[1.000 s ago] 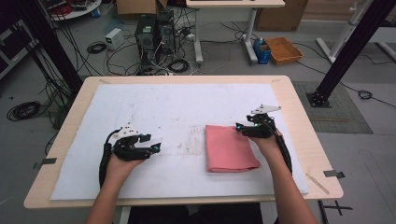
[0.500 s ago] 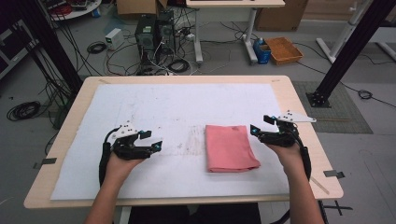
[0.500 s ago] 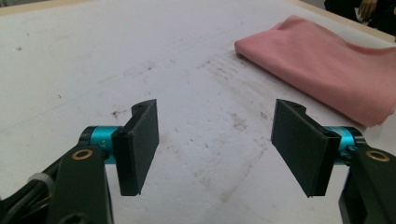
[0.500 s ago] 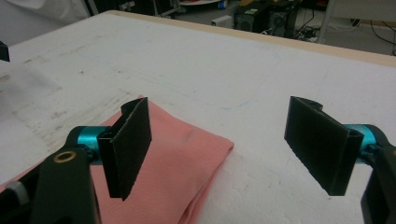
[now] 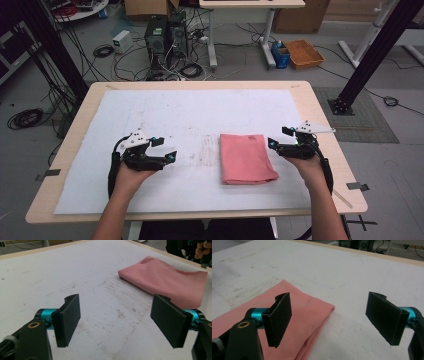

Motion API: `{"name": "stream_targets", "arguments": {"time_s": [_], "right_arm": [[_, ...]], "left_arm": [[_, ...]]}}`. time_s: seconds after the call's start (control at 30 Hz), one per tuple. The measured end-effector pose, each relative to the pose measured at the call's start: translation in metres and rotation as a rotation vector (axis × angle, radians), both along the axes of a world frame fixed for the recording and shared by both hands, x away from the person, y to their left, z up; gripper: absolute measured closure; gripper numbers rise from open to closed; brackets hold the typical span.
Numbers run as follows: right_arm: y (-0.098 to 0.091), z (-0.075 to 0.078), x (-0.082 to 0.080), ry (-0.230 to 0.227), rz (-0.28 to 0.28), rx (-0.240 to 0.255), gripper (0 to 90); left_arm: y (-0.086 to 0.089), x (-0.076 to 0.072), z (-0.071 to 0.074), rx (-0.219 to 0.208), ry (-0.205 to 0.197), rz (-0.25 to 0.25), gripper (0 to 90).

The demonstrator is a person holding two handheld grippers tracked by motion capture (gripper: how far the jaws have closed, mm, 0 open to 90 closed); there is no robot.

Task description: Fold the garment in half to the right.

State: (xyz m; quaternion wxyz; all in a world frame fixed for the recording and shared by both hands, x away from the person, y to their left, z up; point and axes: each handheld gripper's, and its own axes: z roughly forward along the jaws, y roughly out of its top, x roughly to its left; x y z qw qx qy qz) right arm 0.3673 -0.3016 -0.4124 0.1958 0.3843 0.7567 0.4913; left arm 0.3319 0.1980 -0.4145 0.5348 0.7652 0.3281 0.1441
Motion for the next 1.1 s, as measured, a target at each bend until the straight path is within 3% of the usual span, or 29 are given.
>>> {"name": "stream_targets", "arguments": {"time_s": [0.23, 1.1], "right_arm": [[0.006, -0.008, 0.001, 0.023, 0.008, -0.035, 20.8], [0.002, -0.013, 0.002, 0.047, -0.010, -0.031, 20.7]], "left_arm": [[0.002, 0.001, -0.001, -0.007, -0.004, -0.003, 23.0], [0.000, 0.003, -0.003, 0.005, 0.009, 0.005, 23.0]]}}
